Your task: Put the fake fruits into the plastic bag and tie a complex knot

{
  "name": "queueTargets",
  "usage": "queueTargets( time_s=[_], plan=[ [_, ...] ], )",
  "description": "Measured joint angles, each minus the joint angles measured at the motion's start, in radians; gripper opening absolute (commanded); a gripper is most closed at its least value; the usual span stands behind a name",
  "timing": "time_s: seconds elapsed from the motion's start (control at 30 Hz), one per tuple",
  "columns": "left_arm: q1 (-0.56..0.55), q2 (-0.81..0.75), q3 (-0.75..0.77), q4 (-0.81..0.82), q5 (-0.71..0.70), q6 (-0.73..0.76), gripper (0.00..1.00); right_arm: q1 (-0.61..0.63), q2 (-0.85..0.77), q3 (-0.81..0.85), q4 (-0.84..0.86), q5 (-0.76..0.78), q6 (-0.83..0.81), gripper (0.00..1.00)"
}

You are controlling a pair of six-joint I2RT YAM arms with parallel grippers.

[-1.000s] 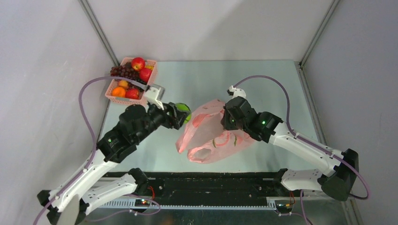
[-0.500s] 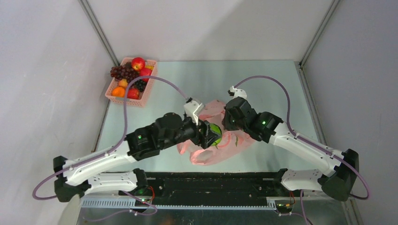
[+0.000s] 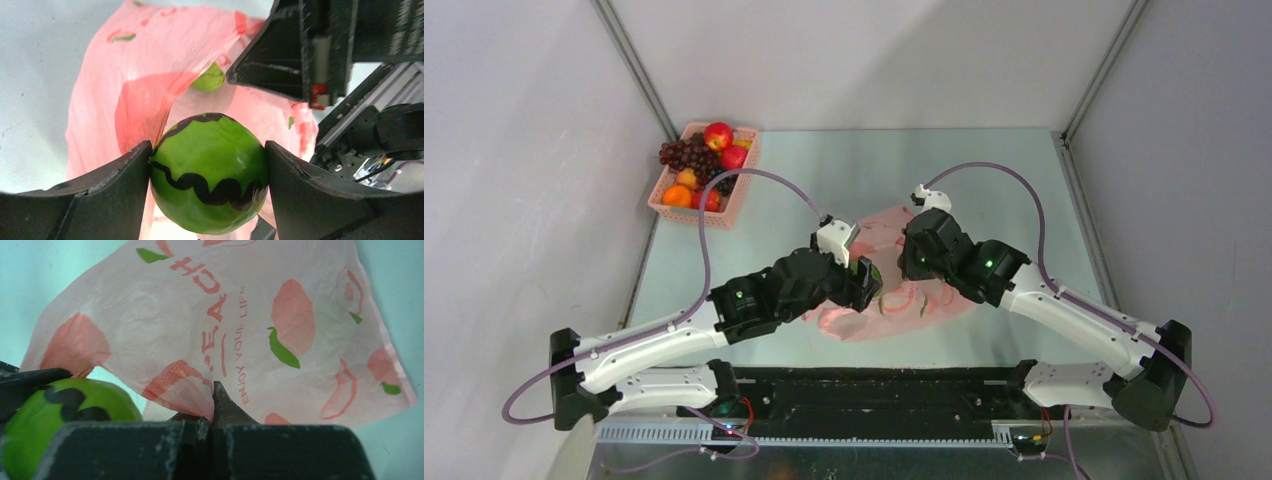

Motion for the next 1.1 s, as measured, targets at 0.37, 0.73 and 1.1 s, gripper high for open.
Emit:
queueTargets(
  time_s=[0.37, 0.73, 1.1],
  plan=[
    [0.002, 0.034, -0.071, 0.040, 0.001, -0.013, 0.91, 0.005, 0.000, 0.000, 0.000, 0.000, 0.008, 0.00],
    [0.002, 0.038, -0.071, 0.073, 0.015, -0.018, 0.99, 0.006, 0.000, 0.000, 0.000, 0.000, 0.011, 0.00],
    [0.007, 0.011, -0.059, 0.037, 0.083, 0.009, 0.99, 0.006, 0.000, 0.000, 0.000, 0.000, 0.011, 0.00]
  ],
)
